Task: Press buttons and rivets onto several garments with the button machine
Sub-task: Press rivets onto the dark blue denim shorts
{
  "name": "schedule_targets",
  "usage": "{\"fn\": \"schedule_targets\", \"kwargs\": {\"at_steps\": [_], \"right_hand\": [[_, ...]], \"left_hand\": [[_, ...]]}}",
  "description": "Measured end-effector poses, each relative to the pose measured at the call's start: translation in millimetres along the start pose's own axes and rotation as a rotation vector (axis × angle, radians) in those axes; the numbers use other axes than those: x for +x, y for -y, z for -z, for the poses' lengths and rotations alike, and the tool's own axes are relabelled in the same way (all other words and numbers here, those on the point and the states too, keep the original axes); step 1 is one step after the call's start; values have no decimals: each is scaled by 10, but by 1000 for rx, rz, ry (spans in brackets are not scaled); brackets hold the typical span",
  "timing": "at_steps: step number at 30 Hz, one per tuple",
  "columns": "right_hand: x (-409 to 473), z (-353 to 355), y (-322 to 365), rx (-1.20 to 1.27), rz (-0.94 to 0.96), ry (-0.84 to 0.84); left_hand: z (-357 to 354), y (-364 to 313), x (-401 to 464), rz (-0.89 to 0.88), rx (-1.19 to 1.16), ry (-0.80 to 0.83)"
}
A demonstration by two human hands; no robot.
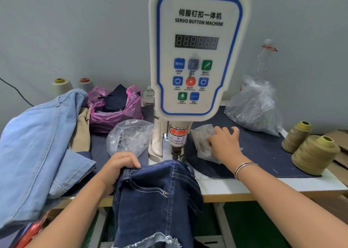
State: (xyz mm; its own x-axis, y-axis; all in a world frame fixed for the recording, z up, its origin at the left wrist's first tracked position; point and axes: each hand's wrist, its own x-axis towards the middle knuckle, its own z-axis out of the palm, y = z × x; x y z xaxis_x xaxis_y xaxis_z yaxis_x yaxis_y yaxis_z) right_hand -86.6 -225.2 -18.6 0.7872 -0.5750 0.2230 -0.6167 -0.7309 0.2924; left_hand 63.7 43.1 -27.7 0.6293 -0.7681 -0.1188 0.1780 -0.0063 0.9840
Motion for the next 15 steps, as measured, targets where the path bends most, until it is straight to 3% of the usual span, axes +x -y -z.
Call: {"fn": "schedule_targets", "kwargs": {"at_steps": [2,8,11,15], "right_hand": [[-26,-4,-40,68,-28,-47],[-236,162,-183,210,-53,-276],[-371,265,-195,226,-33,-375],[-443,430,-127,621,-202,-341]], "left_hand": [[-109,-54,-53,-38,-107,-4],[-316,-165,-256,-96,-227,265],[-57,-210,-220,-149,-9,129],[167,-45,-54,-252,480,-191]]}}
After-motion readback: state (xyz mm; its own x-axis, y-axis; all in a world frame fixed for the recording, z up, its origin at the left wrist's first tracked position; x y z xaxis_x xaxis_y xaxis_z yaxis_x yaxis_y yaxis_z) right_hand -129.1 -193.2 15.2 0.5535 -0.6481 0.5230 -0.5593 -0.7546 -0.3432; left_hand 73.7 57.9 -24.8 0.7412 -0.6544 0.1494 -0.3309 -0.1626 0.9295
